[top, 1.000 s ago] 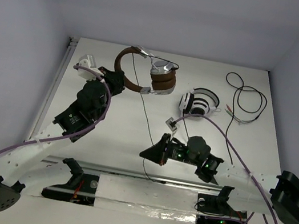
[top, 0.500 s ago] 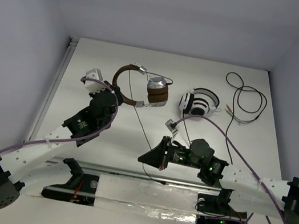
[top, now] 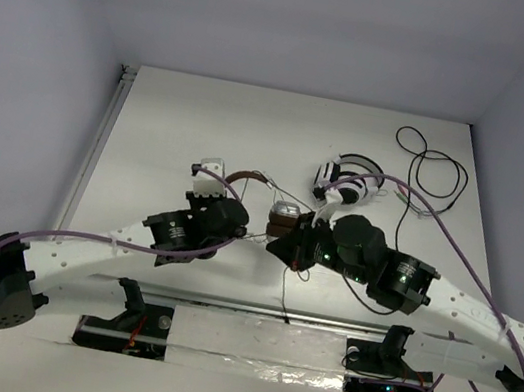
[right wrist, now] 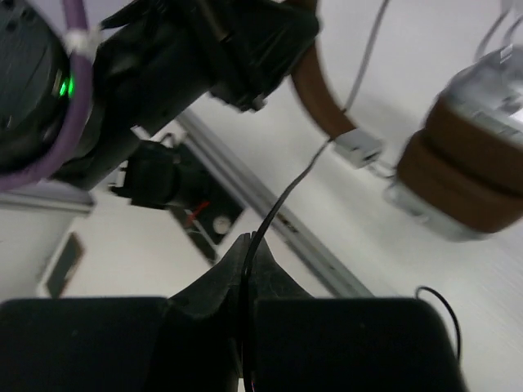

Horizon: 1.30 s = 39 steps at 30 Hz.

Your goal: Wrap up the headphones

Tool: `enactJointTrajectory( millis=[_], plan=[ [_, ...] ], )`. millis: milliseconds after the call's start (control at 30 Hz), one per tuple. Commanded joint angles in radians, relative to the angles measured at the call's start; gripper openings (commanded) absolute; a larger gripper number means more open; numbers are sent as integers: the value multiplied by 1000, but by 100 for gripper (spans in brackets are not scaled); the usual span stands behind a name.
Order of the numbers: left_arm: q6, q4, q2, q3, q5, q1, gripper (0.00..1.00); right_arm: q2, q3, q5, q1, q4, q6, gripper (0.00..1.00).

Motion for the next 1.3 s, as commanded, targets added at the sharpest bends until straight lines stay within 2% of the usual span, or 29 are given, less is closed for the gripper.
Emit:
enactJointTrajectory(
  millis=[0,133,300,533,633,800,1033,1133,1267],
  plan=[
    [-109,-204,25,92,-70,-53,0,15,116,212,7,-277,-112,0],
    [-43,-247,1,112,3,-63,0,27,200,364,7,-389,-138,0],
    [73,-183,-71,124,114,-63,0,44,251,560,7,-475,-138,0],
    [216,-187,-66,127,272,-63,0,45,289,715,7,-437,-176,13],
    [250,-161,-80,124,356,-63,0,59,293,749,7,-423,-187,14],
    [259,-152,-118,147,398,-63,0,79,273,846,-3,-399,-190,17],
    [262,-100,-188,161,509,-45,0,65,159,769,-102,-272,-193,17],
    [268,-89,-215,175,528,-25,0,35,95,676,-164,-189,-186,16],
    [280,-40,-240,192,591,-1,0,-76,-20,445,-233,-36,-189,16]
  ],
)
